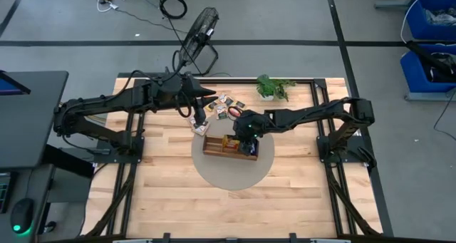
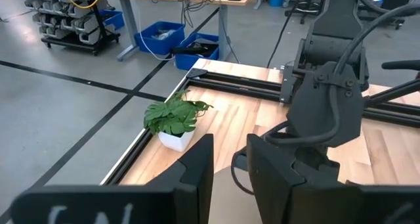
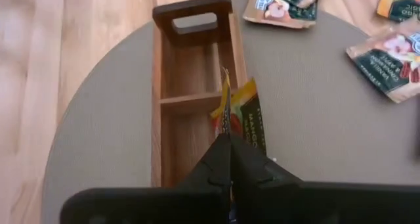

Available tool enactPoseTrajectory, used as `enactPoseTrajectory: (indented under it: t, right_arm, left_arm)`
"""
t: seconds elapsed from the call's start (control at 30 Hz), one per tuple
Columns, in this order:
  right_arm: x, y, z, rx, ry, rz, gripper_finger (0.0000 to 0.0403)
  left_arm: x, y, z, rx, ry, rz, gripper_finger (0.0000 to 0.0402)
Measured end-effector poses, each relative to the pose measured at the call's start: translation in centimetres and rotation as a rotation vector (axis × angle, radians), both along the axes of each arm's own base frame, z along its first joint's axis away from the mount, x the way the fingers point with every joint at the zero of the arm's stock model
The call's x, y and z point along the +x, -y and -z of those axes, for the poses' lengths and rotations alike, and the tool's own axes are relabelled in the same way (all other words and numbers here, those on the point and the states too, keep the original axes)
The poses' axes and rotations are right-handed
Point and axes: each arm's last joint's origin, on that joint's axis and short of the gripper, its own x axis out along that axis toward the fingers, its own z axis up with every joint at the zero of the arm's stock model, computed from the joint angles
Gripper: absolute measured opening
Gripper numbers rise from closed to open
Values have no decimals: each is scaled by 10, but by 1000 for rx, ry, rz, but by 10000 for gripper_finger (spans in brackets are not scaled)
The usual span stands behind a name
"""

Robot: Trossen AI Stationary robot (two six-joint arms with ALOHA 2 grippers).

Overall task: Pick & Place Tea
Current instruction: Put the yellow tea bag into the middle section of the wooden organizer

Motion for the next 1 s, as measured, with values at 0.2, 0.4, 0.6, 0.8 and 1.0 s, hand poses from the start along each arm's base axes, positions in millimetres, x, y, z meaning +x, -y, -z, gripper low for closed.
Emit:
enactPoseTrajectory:
  t: [0.2,0.4,0.6,0.8,1.0]
  right_arm:
    - [3,1,7,8,-11,-27,0]
    - [3,1,7,7,-10,-26,4]
    - [3,1,7,6,-5,-26,47]
    - [2,3,-1,7,1,-17,100]
    - [1,7,-41,-10,46,-19,135]
  left_arm:
    - [0,0,0,0,3,0,96]
    - [0,0,0,0,1,0,96]
    - [0,0,0,0,0,0,96]
    - [0,0,0,-1,-2,0,96]
    - [-2,-4,5,-40,-36,-63,96]
